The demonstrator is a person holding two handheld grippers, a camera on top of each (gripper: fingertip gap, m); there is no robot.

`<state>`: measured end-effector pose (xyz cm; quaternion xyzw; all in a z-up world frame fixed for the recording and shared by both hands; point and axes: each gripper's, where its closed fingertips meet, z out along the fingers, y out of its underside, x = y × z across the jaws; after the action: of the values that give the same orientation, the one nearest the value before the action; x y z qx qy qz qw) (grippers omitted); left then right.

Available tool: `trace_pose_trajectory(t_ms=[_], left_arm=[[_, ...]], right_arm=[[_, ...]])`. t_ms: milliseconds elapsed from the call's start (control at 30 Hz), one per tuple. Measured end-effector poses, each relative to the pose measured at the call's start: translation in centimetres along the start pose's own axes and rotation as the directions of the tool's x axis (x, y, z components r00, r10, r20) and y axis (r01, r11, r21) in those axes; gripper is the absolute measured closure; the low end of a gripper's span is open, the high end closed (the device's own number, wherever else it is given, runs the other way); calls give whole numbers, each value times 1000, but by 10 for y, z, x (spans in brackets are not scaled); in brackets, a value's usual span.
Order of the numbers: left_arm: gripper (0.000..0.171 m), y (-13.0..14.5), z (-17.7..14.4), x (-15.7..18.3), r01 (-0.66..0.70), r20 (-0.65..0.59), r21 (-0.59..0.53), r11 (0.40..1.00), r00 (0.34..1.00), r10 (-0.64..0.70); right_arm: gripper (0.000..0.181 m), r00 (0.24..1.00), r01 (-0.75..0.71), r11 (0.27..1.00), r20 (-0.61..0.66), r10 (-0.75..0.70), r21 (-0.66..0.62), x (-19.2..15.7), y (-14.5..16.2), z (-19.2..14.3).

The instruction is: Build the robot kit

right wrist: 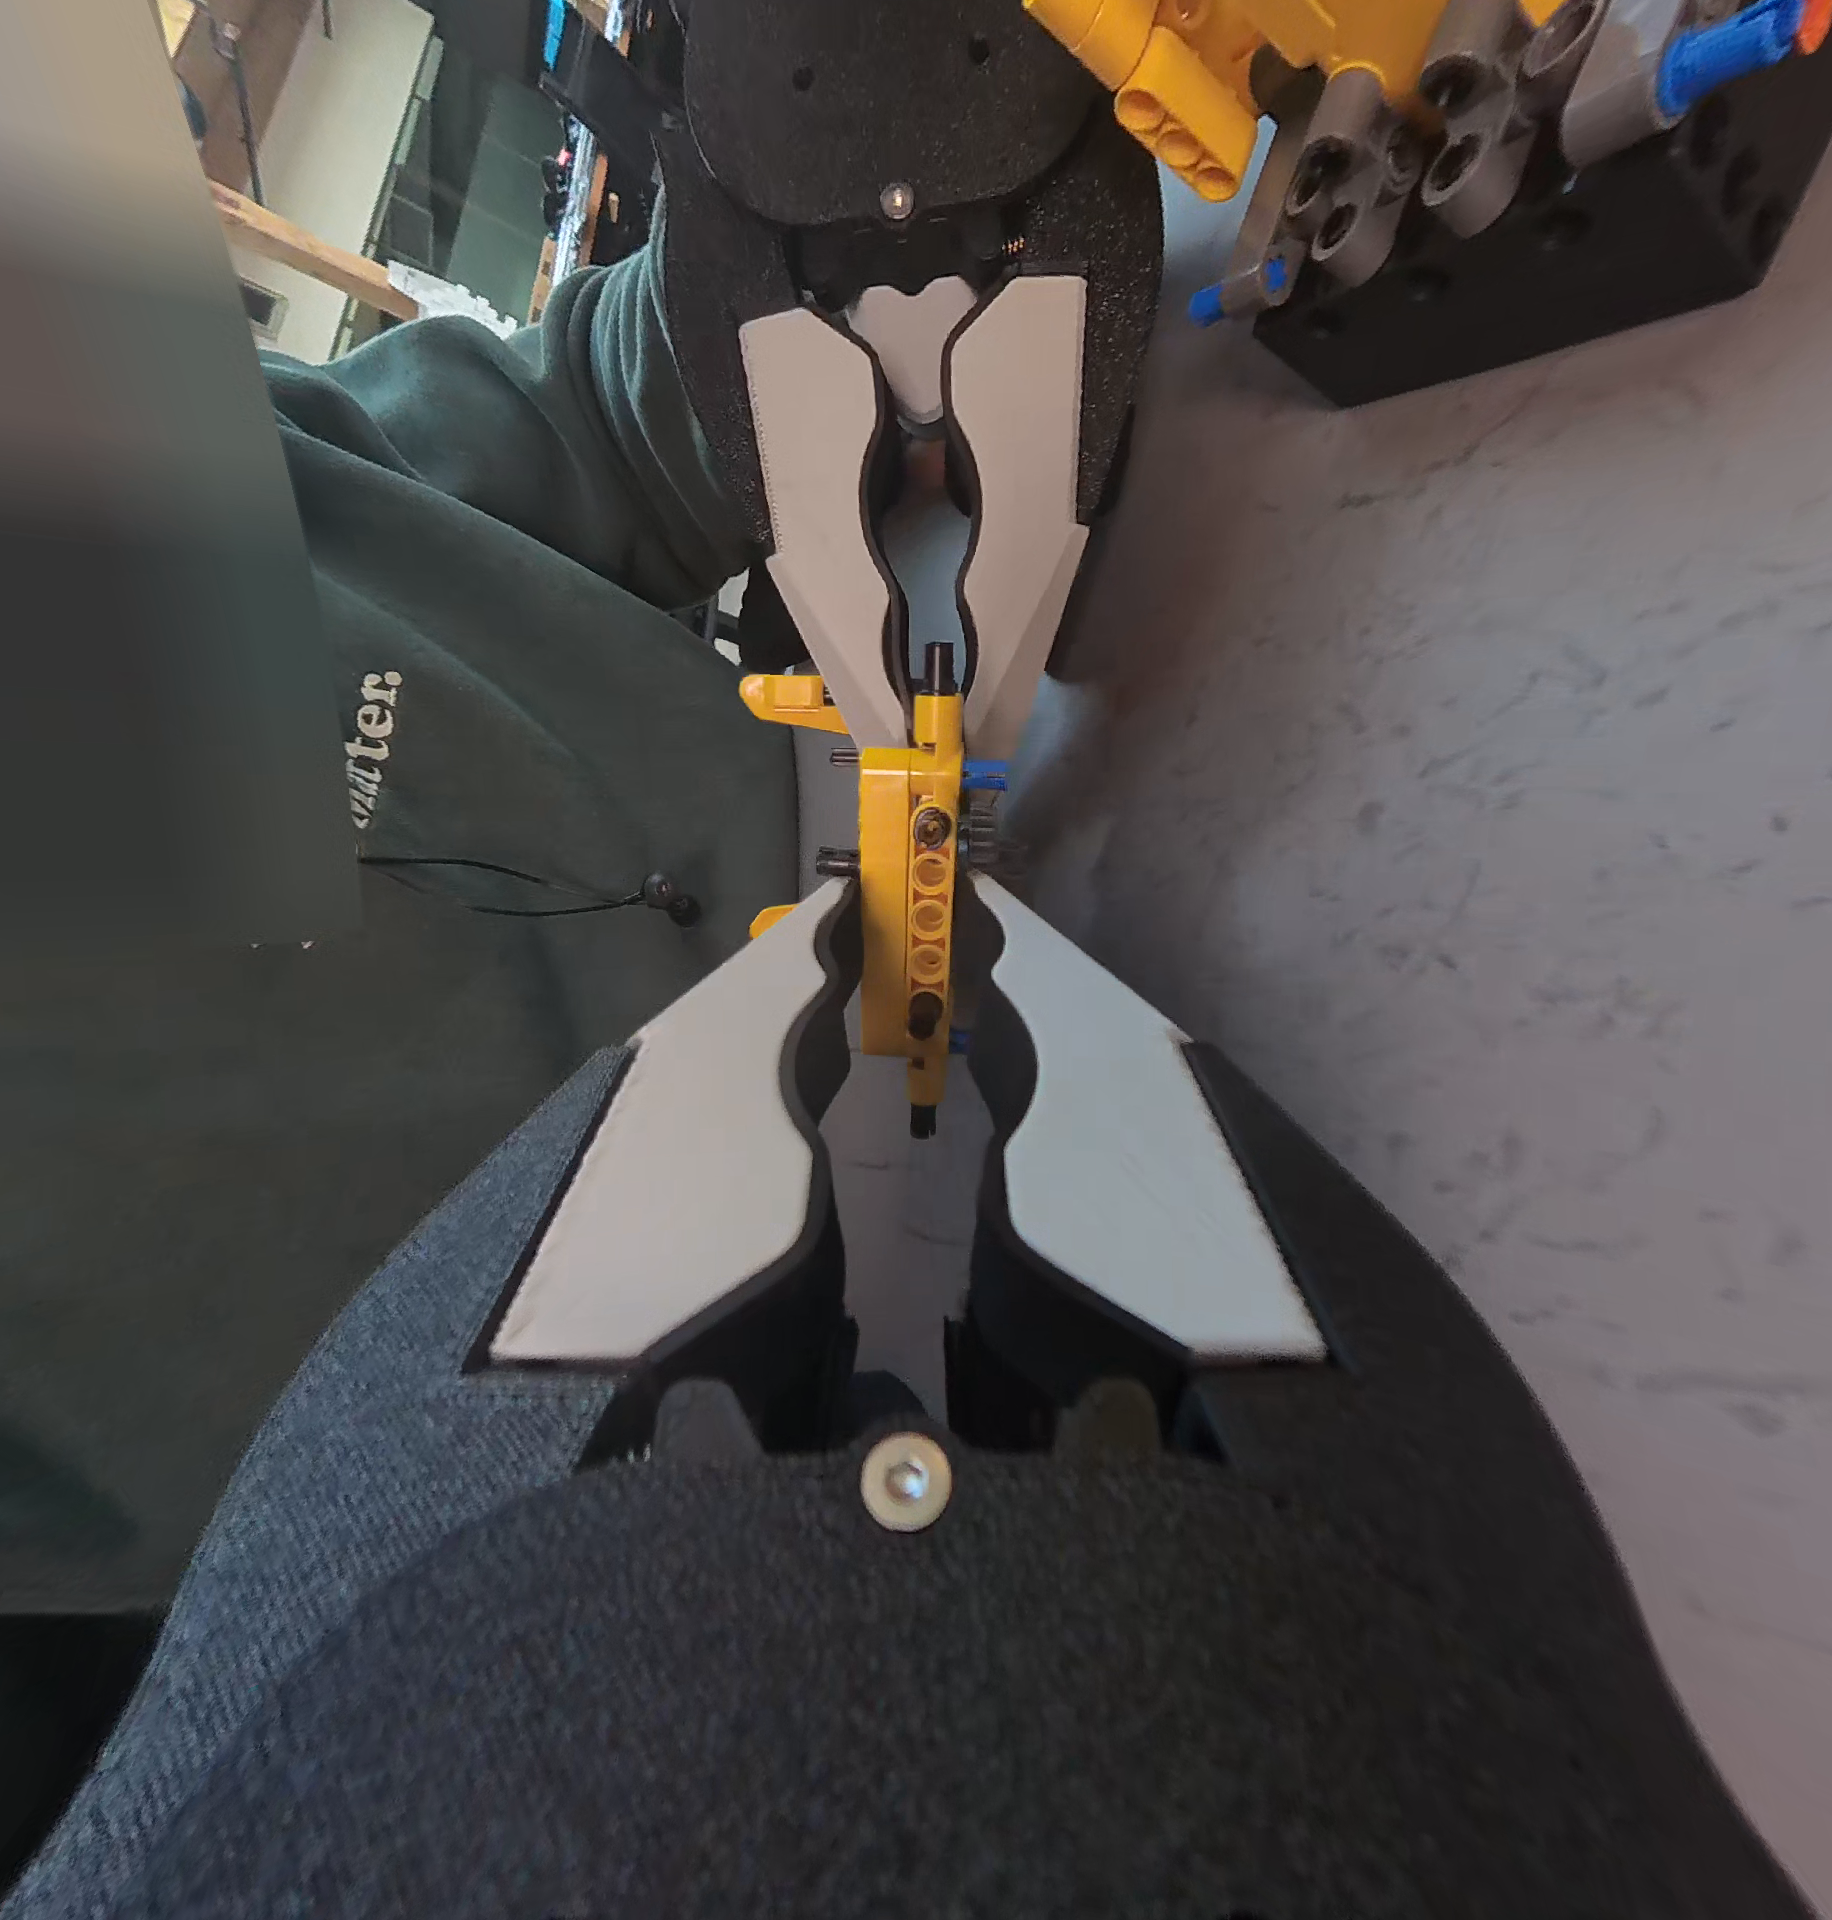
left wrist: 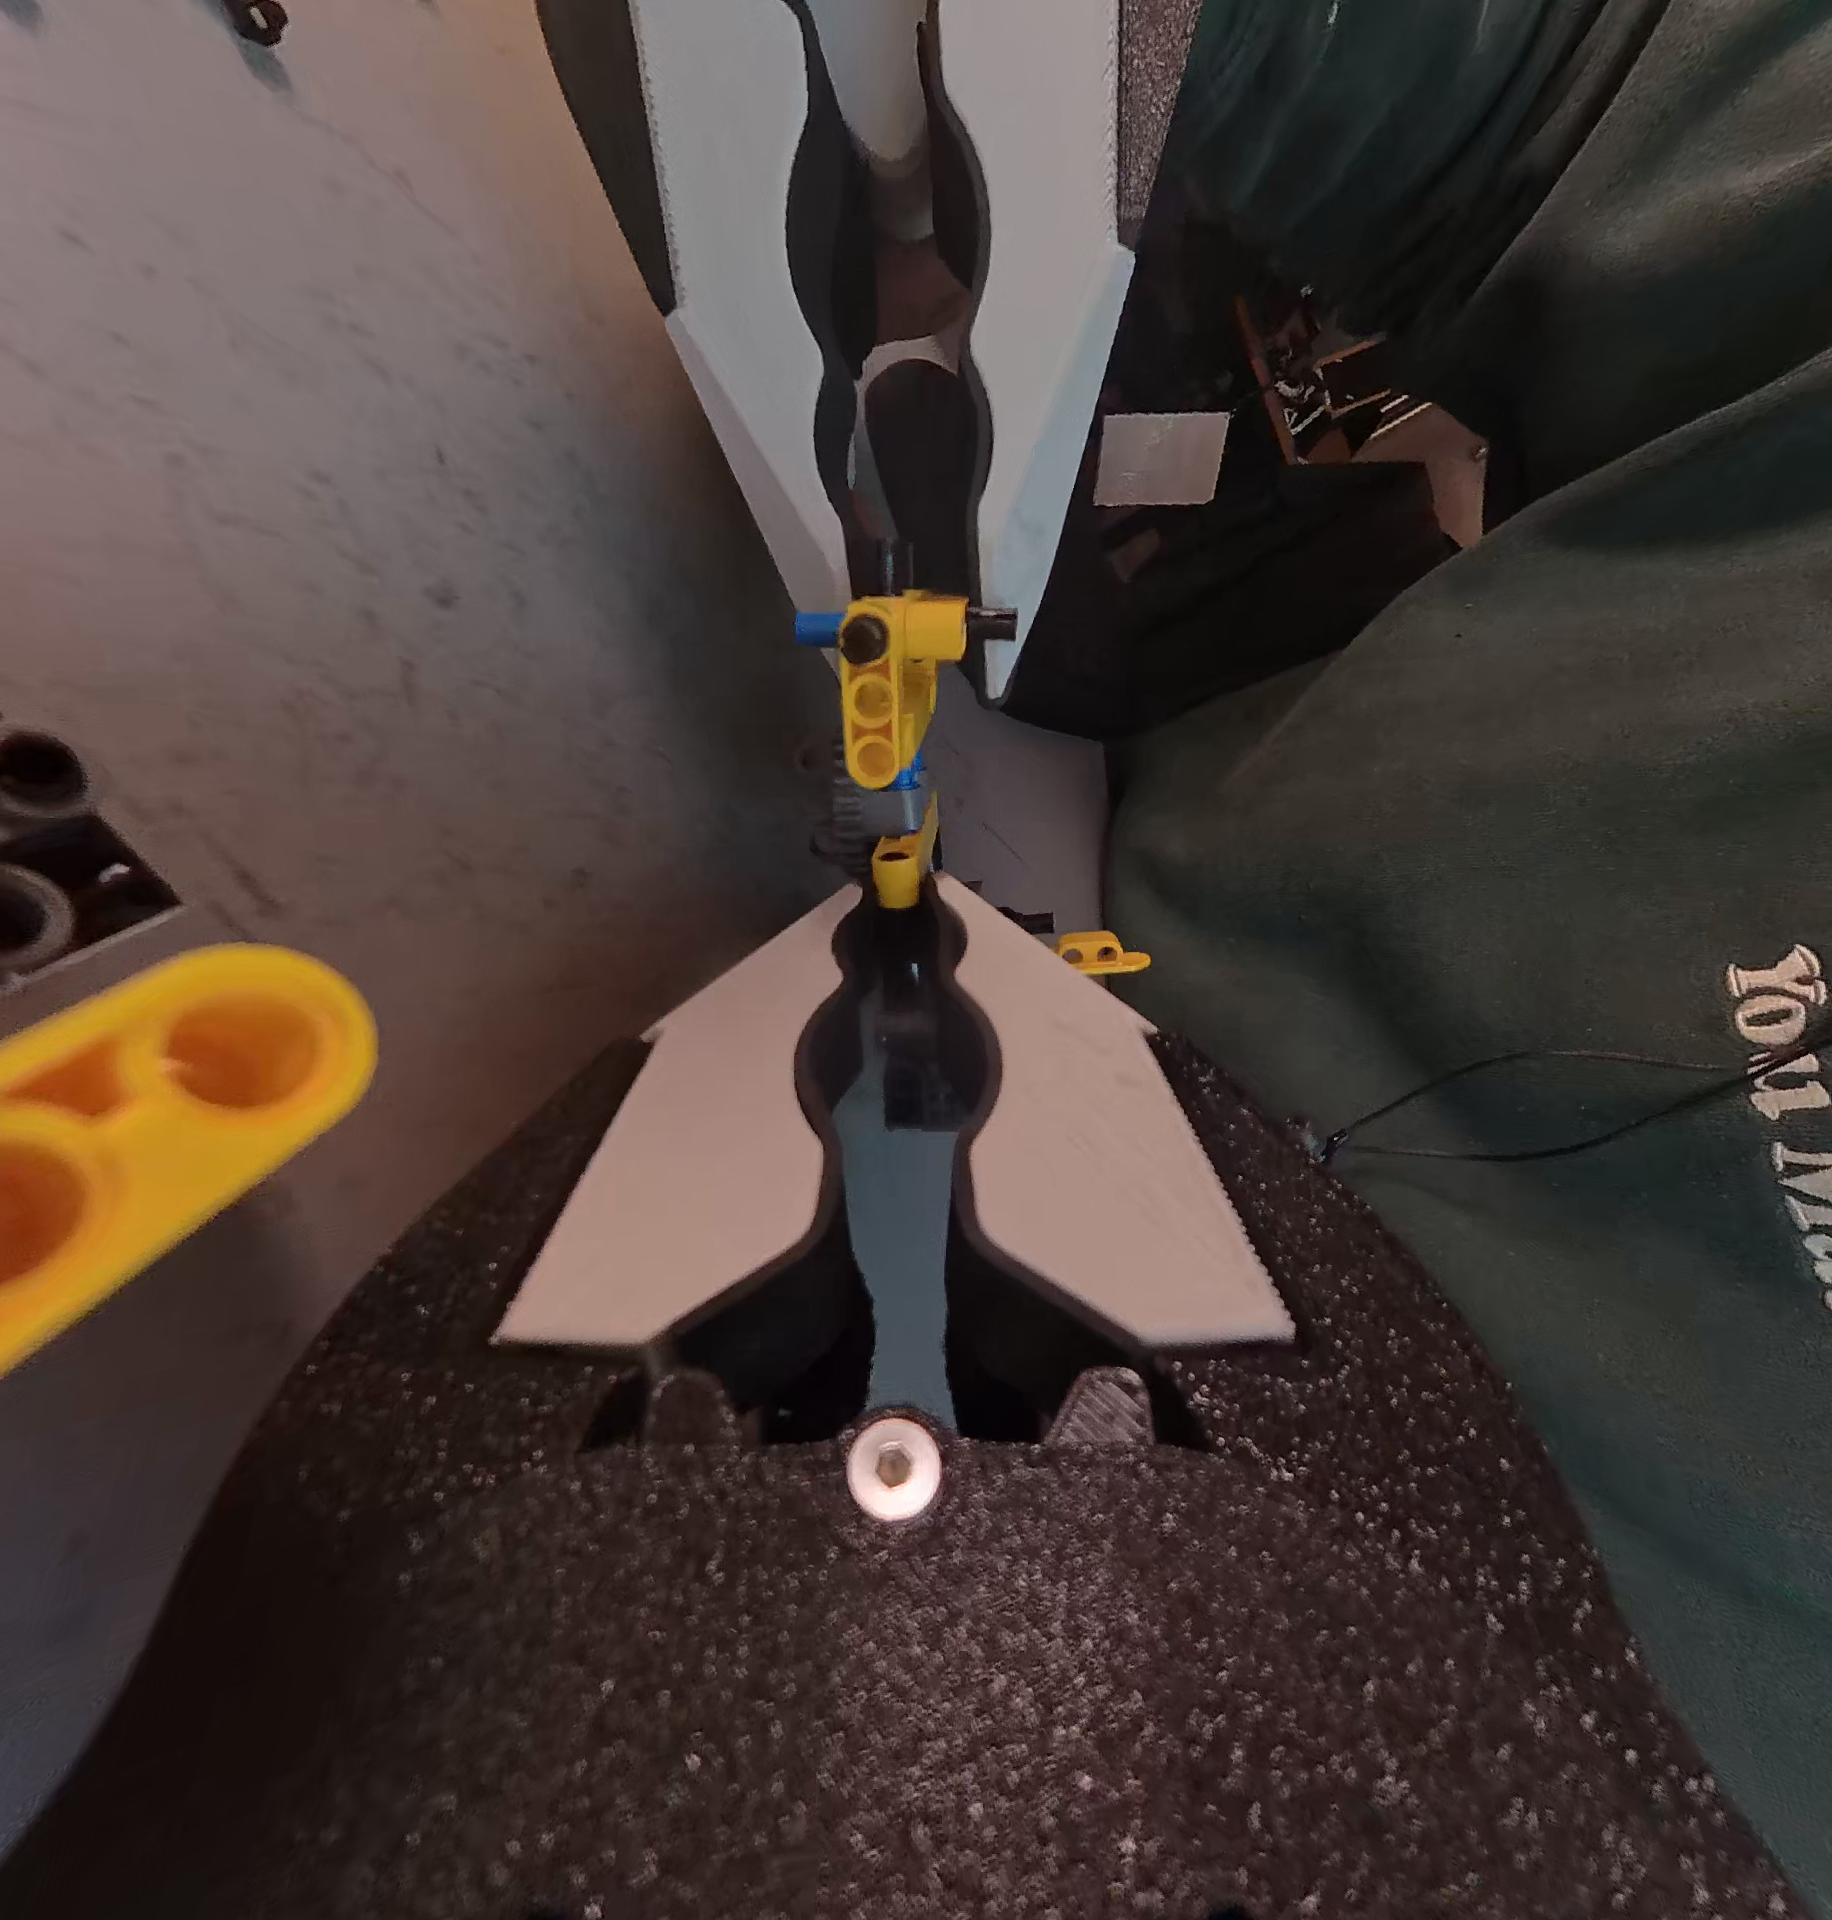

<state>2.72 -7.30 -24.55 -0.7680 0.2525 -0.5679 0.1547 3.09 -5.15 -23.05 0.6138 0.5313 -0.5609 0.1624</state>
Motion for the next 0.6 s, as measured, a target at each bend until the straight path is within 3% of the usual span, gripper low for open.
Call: trace_pose_trajectory(t_ms=[600], left_arm=[[167,-5,-4,-1,62,-39,34,997,997,-61]], right_arm=[[166,995,-30,998,99,25,49,-2,-5,-4]])
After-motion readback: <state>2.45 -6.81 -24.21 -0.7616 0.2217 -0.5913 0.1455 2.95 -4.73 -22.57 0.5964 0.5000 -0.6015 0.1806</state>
